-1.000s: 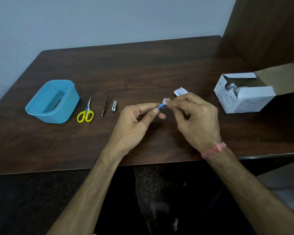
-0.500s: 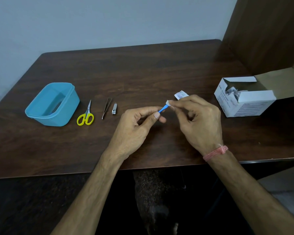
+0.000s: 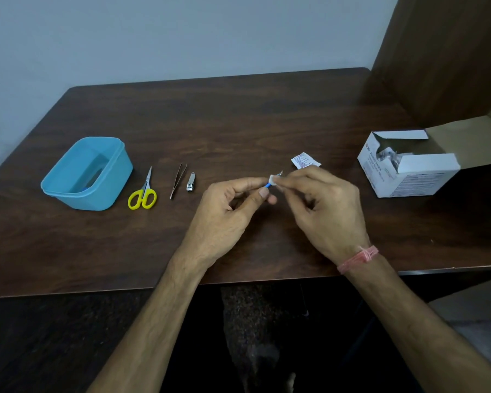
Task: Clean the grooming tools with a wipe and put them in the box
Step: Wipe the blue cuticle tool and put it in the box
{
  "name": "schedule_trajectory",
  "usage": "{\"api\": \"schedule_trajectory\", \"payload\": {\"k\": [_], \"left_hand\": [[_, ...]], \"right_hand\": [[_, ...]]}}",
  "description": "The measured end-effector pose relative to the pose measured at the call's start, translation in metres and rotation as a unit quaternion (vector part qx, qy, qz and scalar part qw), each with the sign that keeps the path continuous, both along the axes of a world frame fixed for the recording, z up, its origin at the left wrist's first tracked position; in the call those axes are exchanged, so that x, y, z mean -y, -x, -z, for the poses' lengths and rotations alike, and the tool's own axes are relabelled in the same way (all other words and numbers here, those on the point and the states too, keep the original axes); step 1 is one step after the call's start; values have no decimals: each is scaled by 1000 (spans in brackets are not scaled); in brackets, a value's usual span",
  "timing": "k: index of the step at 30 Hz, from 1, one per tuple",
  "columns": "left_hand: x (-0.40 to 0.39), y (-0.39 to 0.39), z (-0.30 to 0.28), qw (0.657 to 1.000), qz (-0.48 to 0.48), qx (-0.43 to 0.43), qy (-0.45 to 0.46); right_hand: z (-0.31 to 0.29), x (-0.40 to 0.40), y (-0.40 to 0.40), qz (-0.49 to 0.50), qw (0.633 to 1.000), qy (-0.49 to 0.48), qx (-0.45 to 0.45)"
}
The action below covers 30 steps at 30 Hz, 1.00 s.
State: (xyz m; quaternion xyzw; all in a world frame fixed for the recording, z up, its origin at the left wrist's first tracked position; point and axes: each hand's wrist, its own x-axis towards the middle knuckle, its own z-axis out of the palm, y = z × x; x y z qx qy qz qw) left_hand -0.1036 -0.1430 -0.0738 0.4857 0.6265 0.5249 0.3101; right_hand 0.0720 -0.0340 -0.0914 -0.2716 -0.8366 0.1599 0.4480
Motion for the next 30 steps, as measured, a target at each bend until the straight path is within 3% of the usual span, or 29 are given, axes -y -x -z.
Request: {"api": "schedule_trajectory", "payload": {"k": [8,12,22,27,30], "left_hand": [[2,6,0,998,40,36,10],[1,7,-2,998,48,50,8],[5,5,-6,998,11,58,29],[7,4,-11,998,17,43,36],[6,2,-12,997,13,63,34]], "right_hand": [[-3,0,-1,29,999,11,-19],[-4,4,-1,-24,1000,-6,-9],[-3,4,-1,-38,999,-1,3],[-2,0,0,11,1000,6,-4],[-3,2,-1,-36,999,-4,5]]}}
